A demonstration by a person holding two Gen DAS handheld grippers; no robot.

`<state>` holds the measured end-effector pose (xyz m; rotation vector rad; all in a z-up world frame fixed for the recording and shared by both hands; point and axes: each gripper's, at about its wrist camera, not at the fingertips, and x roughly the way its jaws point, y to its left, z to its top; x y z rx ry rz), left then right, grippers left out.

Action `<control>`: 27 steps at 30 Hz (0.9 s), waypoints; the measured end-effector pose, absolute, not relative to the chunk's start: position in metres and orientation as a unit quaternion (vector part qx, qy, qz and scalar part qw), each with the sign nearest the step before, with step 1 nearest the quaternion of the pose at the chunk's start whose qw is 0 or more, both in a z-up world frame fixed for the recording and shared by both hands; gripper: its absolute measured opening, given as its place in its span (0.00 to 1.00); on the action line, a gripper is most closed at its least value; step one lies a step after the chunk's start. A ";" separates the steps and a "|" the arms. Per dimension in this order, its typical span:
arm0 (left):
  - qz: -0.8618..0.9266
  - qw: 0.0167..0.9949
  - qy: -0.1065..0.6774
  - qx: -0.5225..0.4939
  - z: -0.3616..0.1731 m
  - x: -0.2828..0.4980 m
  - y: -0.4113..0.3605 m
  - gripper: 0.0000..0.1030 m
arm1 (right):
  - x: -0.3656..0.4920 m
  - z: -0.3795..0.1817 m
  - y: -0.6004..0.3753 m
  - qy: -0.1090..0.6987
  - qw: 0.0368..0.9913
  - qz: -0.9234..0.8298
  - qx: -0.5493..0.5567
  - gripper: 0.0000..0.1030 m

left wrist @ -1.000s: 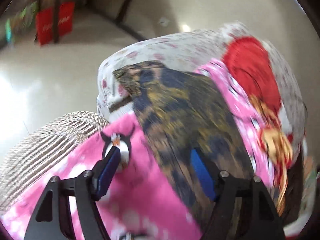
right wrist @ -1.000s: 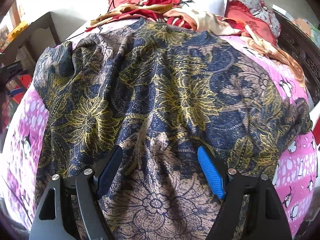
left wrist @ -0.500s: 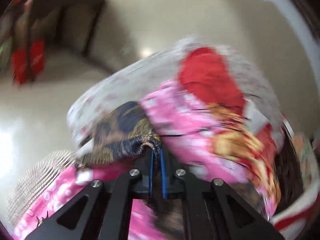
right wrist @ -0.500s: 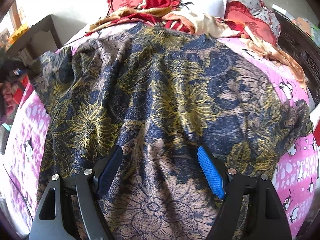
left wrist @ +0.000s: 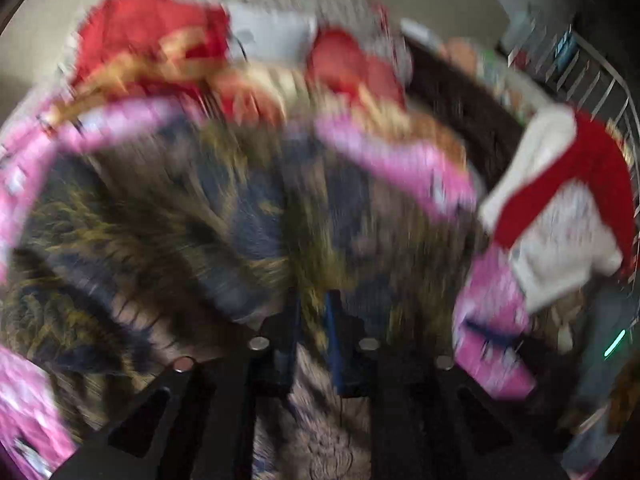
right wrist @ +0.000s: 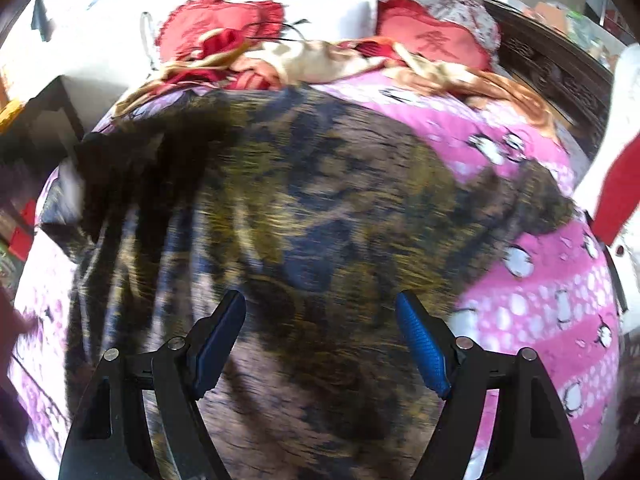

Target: Fold small clothes

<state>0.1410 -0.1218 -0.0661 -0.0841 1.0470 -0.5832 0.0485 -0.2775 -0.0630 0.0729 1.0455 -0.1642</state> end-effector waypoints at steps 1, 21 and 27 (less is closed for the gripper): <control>-0.267 0.827 0.494 -0.018 -0.071 0.131 -0.125 0.33 | 0.047 -0.063 -0.284 0.500 0.861 -0.085 0.039 0.70; -0.028 0.888 0.457 -0.038 -0.072 0.116 0.074 0.92 | 0.124 -0.061 -0.182 0.461 0.883 0.086 -0.004 0.69; -0.035 0.881 0.472 -0.025 -0.084 0.113 0.063 0.92 | 0.154 -0.090 -0.170 0.495 0.864 0.079 -0.048 0.02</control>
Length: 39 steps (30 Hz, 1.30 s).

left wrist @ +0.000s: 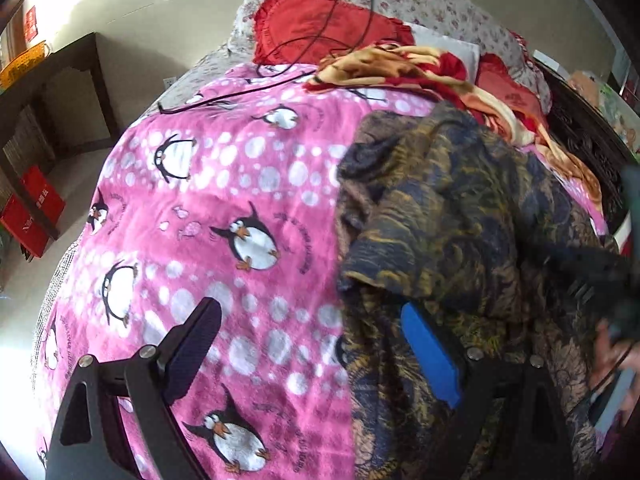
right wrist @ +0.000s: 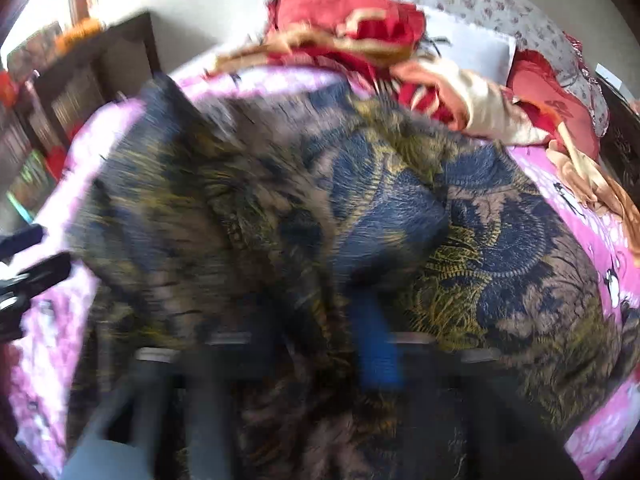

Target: Fold small clothes

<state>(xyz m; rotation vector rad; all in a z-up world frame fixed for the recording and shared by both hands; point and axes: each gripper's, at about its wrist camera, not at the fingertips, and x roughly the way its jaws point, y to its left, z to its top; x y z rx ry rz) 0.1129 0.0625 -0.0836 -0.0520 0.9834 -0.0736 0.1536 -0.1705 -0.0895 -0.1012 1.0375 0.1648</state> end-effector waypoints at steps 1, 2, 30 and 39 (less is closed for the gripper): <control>-0.039 0.884 0.465 -0.021 -0.083 0.111 0.059 0.92 | 0.151 -0.080 -0.182 0.489 0.868 0.087 -0.009 0.01; -0.039 0.886 0.461 -0.016 -0.084 0.110 0.055 0.92 | 0.146 -0.068 -0.196 0.474 0.876 0.089 0.024 0.00; -0.021 0.873 0.487 -0.027 -0.126 0.119 0.058 0.88 | 0.258 -0.059 -0.073 0.520 0.820 0.238 -0.032 0.34; -0.050 0.886 0.459 -0.038 -0.127 0.104 0.068 0.91 | 0.251 -0.032 -0.035 0.461 0.820 0.338 -0.013 0.00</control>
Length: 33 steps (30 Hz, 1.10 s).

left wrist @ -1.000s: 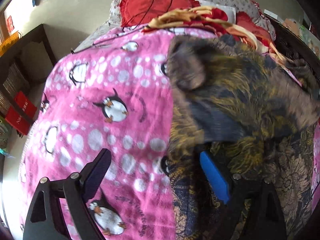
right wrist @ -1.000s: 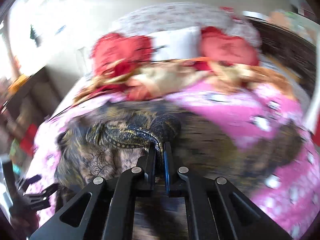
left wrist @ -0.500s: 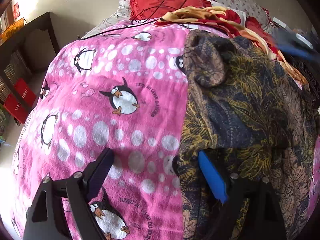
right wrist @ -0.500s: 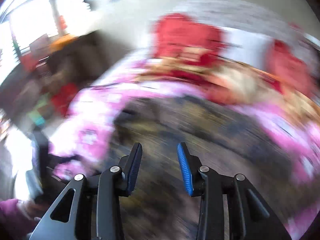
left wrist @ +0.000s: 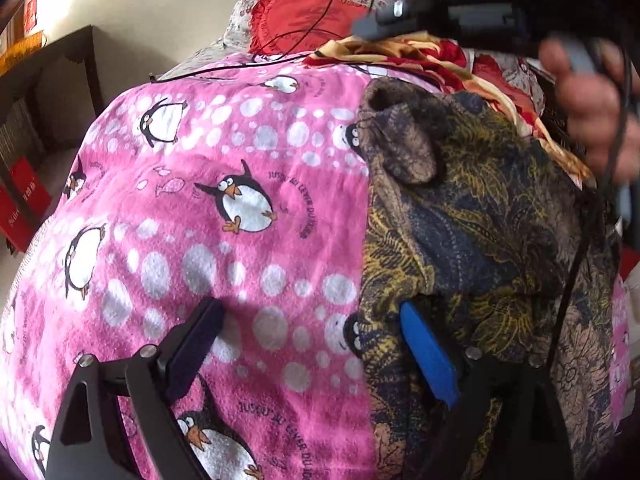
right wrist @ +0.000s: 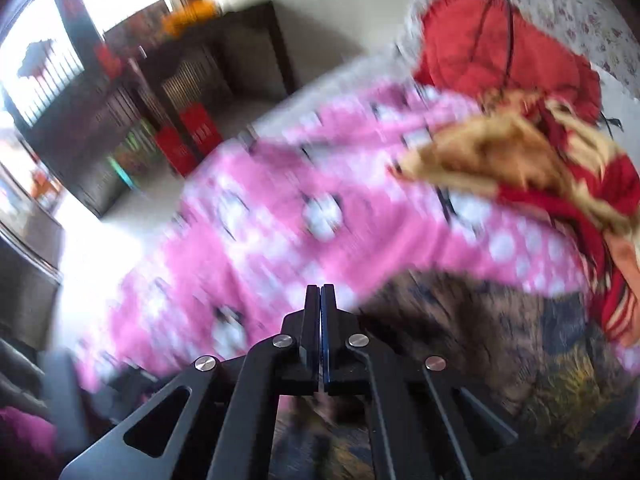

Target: Fold small clothes

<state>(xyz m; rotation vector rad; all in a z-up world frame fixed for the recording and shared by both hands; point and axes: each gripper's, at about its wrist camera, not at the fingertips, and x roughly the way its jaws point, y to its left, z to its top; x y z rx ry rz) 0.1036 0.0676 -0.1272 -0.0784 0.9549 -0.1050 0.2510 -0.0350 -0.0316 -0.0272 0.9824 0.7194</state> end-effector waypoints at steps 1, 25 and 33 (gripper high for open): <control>-0.051 0.886 0.459 -0.032 -0.127 0.102 0.066 0.91 | 0.255 -0.028 -0.040 0.461 0.823 0.332 -0.002 0.00; -0.057 0.896 0.436 -0.062 -0.097 0.091 0.086 0.93 | 0.265 -0.052 -0.099 0.468 0.823 0.303 0.112 0.25; -0.025 0.888 0.458 -0.026 -0.097 0.128 0.075 0.93 | 0.251 -0.068 -0.051 0.478 0.806 0.346 -0.033 0.27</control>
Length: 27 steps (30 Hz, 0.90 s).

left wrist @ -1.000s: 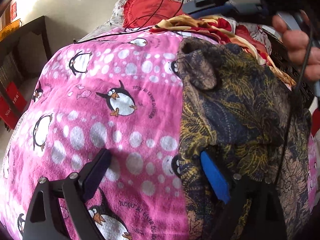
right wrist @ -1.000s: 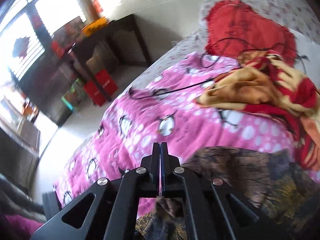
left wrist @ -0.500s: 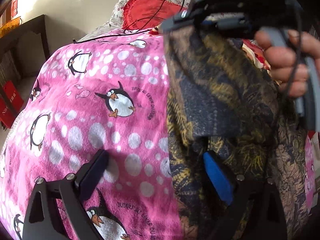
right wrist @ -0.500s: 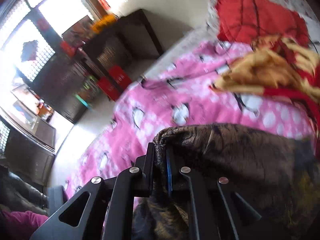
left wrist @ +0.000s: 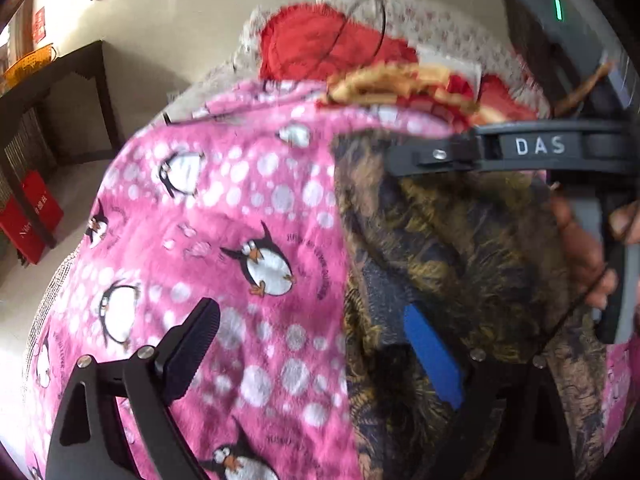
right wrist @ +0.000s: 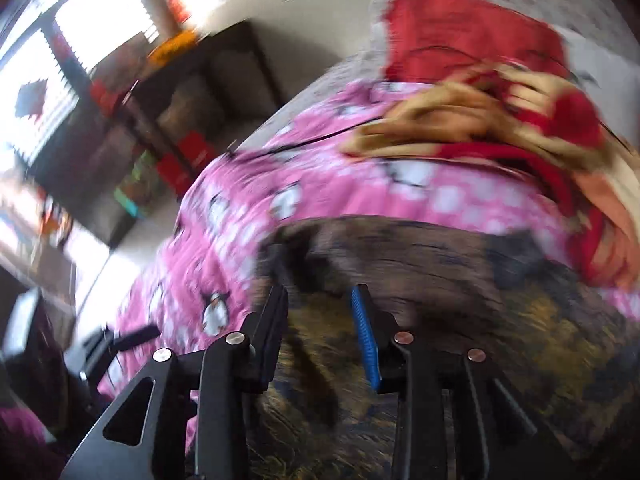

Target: Fold small clothes

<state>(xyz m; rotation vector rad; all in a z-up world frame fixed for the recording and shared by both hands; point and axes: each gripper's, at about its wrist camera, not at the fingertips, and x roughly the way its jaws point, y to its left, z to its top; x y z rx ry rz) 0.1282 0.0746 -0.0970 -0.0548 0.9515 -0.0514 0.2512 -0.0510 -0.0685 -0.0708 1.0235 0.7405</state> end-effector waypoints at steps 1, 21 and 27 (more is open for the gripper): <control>-0.019 0.881 0.472 -0.019 -0.105 0.131 0.072 0.93 | 0.248 -0.072 -0.036 0.480 0.802 0.350 -0.063 0.22; -0.025 0.898 0.439 -0.010 -0.069 0.114 0.048 0.93 | 0.165 -0.052 -0.217 0.463 0.878 0.033 -0.118 0.32; -0.032 0.897 0.440 0.014 -0.064 0.114 0.024 0.93 | 0.111 -0.043 -0.334 0.471 0.879 -0.075 -0.028 0.32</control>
